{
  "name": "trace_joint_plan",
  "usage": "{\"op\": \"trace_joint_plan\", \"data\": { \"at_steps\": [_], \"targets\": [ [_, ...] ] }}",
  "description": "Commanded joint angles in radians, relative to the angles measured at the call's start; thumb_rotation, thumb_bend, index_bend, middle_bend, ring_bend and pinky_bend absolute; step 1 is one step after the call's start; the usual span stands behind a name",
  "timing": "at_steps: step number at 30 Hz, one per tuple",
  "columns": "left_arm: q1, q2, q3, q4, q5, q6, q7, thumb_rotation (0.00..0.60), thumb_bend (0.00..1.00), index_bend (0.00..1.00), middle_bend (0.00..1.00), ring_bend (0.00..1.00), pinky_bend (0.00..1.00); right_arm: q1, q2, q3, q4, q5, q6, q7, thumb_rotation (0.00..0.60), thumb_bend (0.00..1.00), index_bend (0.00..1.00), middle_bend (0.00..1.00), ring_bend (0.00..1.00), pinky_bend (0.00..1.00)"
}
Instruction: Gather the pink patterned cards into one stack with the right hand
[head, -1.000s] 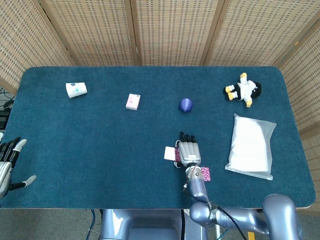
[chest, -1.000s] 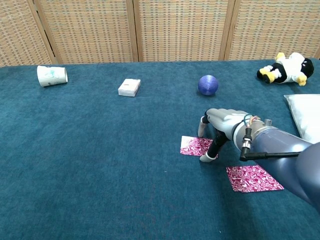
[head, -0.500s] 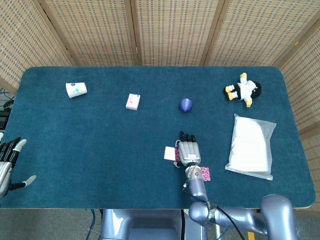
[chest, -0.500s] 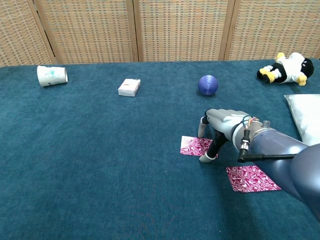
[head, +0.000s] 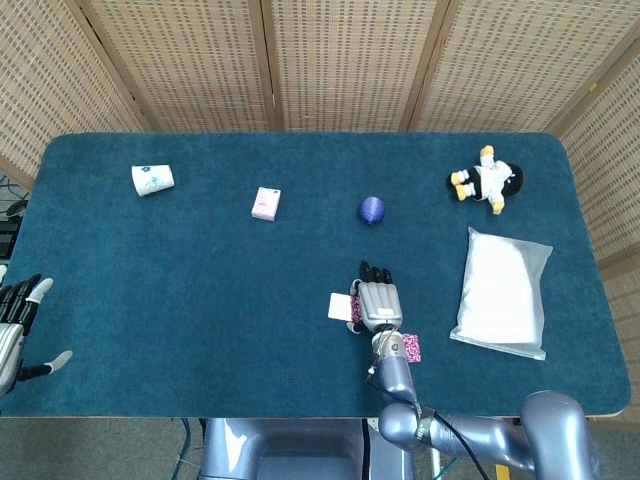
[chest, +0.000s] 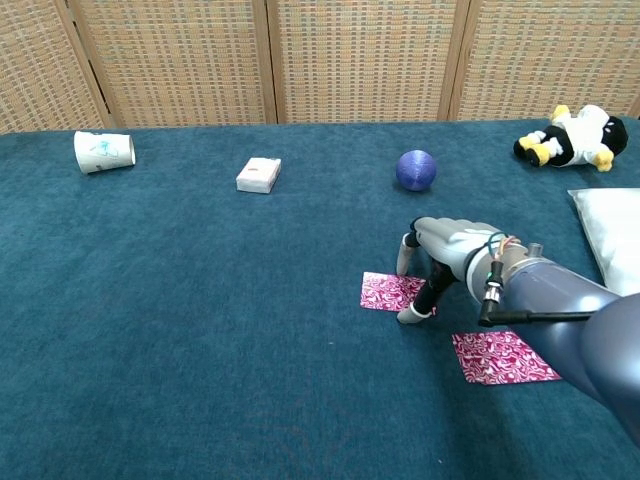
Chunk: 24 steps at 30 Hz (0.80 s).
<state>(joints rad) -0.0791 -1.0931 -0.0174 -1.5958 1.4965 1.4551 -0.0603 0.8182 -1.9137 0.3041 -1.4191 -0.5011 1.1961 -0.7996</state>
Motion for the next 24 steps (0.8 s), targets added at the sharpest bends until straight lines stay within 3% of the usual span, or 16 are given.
{"op": "trace_joint_plan", "data": {
  "at_steps": [1, 24],
  "targets": [
    [0.0, 0.0, 0.0, 0.0, 0.0, 0.0, 0.0, 0.6, 0.0, 0.0, 0.0, 0.0, 0.0, -0.003, 0.0, 0.001, 0.002, -0.007, 0.001, 0.006, 0.6, 0.31, 0.55, 0.0, 0.0, 0.03],
    [0.0, -0.001, 0.0, 0.0, -0.001, 0.001, 0.002, 0.6, 0.0, 0.0, 0.0, 0.0, 0.0, -0.021, 0.019, -0.001, -0.03, -0.033, 0.003, 0.018, 0.6, 0.31, 0.58, 0.0, 0.0, 0.03]
  ]
}}
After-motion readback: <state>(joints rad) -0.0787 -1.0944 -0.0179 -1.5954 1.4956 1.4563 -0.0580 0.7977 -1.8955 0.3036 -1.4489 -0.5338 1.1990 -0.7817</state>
